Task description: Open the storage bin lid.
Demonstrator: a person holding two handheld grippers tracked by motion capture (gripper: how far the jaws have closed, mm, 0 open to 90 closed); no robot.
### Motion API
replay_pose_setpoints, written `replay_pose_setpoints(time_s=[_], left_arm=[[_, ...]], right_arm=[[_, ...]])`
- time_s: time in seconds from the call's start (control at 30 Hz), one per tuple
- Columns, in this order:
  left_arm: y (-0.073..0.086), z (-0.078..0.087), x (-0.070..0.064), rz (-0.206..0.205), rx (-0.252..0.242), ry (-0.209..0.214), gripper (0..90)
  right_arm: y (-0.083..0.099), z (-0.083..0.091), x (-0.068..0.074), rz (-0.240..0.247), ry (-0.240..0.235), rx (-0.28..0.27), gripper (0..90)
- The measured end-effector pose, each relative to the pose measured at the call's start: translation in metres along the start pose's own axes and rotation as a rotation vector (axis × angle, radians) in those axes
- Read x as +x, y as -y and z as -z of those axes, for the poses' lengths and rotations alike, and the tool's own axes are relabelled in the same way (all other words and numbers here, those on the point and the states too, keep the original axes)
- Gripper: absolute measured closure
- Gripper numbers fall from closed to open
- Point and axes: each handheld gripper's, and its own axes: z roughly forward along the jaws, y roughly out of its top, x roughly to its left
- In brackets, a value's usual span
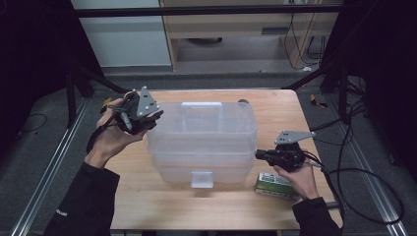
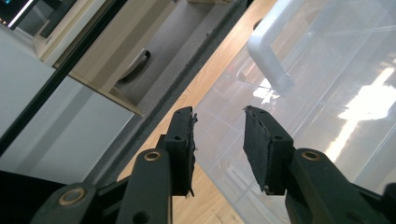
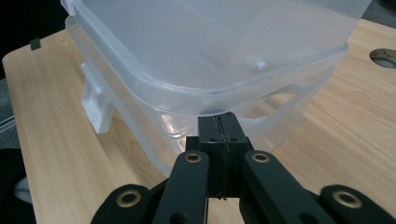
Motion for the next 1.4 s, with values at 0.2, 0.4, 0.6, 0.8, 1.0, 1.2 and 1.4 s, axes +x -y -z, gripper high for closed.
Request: replay_pose_setpoints(time_s=[0.2,0.4,0.6,0.8,1.0,1.2,1.4], left_arm=[[0.019,0.007,0.003,0.102,-0.030,-0.043,63.2],[0.039,0.010,0.002,0.189,-0.066,-0.059,63.0],[0.062,0.011,-0.003,0.252,-0.081,-0.085,61.5],[0.083,0.013,-0.005,0.308,-0.093,-0.108,60.4],[0.107,0.011,-0.011,0.369,-0.088,-0.114,59.1],[0.128,0.009,-0.015,0.418,-0.079,-0.105,58.2],[0.138,0.003,-0.024,0.430,-0.068,-0.100,57.0]], right_arm=[[0.000,0.000,0.000,-0.001,-0.001,-0.002,90.0],[0.000,0.000,0.000,-0.002,0.001,-0.006,90.0],[0.000,0.000,0.000,-0.005,-0.001,-0.012,90.0],[0.000,0.000,-0.001,-0.006,0.000,-0.018,90.0],[-0.001,0.001,-0.001,-0.006,-0.001,-0.023,90.0],[-0.001,0.001,-0.001,-0.008,-0.002,-0.027,90.0],[-0.001,0.000,-0.001,-0.012,-0.004,-0.029,90.0]])
